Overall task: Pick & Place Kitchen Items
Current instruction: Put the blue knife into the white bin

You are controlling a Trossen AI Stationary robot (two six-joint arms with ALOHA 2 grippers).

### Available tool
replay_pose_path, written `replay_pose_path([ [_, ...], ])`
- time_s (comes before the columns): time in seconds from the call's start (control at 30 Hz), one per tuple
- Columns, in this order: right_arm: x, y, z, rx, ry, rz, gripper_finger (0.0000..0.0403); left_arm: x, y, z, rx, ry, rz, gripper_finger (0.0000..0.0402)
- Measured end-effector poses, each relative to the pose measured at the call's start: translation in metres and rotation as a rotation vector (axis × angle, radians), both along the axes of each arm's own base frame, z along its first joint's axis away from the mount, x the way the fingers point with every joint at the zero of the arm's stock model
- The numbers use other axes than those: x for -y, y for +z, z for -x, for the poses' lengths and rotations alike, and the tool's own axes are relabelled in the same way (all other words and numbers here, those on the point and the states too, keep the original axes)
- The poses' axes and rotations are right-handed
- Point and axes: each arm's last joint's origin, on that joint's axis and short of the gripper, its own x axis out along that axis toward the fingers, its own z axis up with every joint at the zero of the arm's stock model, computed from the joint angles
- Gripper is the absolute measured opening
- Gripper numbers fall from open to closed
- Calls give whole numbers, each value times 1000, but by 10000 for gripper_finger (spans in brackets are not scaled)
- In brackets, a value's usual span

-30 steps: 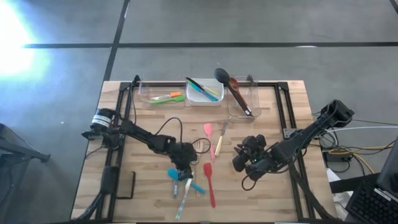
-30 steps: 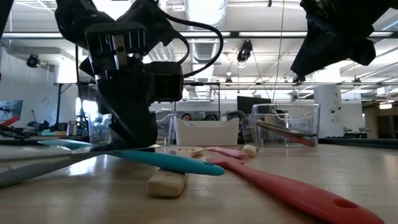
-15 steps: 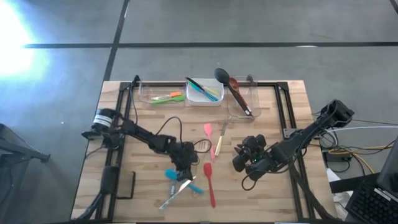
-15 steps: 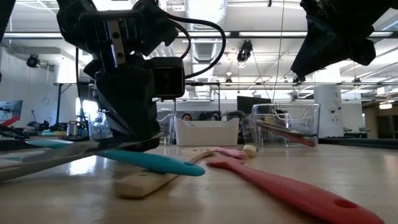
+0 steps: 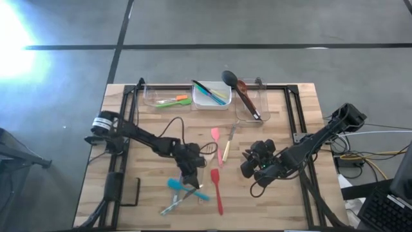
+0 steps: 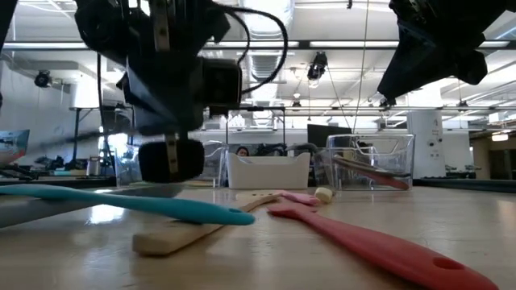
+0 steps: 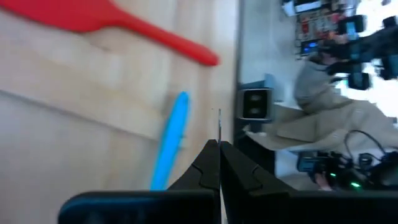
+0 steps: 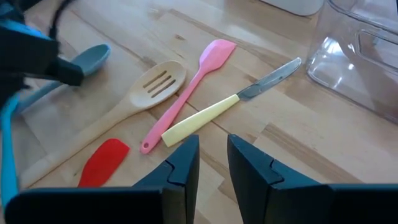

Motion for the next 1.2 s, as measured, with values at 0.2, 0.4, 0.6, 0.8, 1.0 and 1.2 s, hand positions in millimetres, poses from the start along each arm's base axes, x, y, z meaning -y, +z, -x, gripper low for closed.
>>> replay_pose_path([
  [0.2, 0, -1, 0, -4, 2, 3, 81, -4, 40, 5, 111, -7, 47, 0],
  [0.4, 1, -2, 1, -3, -5, 0, 90, -20, 84, 15, 288, 25, 5, 0],
  [0.6, 1, -4, 1, 1, -5, -3, 85, -45, 124, 31, 571, 152, -214, 0],
  [0.8, 0, -7, 0, 26, -8, -3, 76, -72, 153, 45, 801, 305, -452, 0],
  [1.0, -1, -9, -5, 113, 20, 77, 73, -103, 167, 47, 973, 407, -602, 0],
  [1.2, -2, -7, -9, 134, 55, 130, 82, -146, 164, 55, 981, 628, -803, 0],
])
